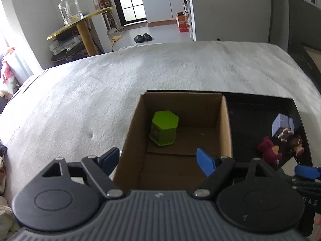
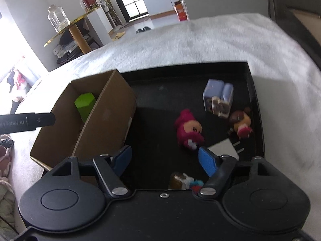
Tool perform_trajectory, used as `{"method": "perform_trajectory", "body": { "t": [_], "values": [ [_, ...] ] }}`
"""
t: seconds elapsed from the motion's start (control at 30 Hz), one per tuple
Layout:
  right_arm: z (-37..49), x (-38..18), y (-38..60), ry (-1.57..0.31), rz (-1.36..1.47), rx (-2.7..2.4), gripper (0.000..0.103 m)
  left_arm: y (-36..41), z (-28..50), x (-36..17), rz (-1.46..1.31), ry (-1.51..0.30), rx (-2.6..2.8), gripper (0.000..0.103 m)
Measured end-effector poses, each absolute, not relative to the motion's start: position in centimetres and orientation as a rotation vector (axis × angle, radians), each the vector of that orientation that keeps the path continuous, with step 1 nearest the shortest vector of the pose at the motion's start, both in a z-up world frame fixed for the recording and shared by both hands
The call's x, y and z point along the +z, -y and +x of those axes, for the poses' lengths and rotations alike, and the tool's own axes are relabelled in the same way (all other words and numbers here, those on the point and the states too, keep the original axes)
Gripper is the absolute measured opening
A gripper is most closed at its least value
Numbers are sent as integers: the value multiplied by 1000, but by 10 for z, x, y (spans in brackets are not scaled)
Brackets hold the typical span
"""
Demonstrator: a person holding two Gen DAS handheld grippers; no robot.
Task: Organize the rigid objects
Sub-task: 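Lower the right gripper onto the yellow-red figure and close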
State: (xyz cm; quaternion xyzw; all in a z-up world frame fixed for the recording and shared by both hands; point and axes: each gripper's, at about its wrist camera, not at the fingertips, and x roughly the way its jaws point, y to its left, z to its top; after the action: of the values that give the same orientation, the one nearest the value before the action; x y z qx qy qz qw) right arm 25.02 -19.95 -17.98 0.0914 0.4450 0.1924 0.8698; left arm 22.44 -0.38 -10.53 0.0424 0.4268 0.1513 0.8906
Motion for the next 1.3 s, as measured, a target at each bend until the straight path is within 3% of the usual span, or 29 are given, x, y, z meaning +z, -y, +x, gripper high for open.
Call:
{"method": "perform_trajectory", "body": {
  "t": [0.57,0.63,0.67,0.73,1.3],
  "values": [
    [244,-226,212,-1072,206,385,62,52,232,-128,208,-970,271,83],
    [242,-224,208,-1046,162,381,54,52,233,-129,217,-981,281,83],
    [241,-224,207,-1039,148,377,37,51,233,-130,211,-986,282,83],
    [241,-224,209,-1040,164,384,31,50,233,-129,197,-993,281,83],
    [246,-186,207,-970,215,405,30,38,222,-123,202,-981,247,83]
  ]
}}
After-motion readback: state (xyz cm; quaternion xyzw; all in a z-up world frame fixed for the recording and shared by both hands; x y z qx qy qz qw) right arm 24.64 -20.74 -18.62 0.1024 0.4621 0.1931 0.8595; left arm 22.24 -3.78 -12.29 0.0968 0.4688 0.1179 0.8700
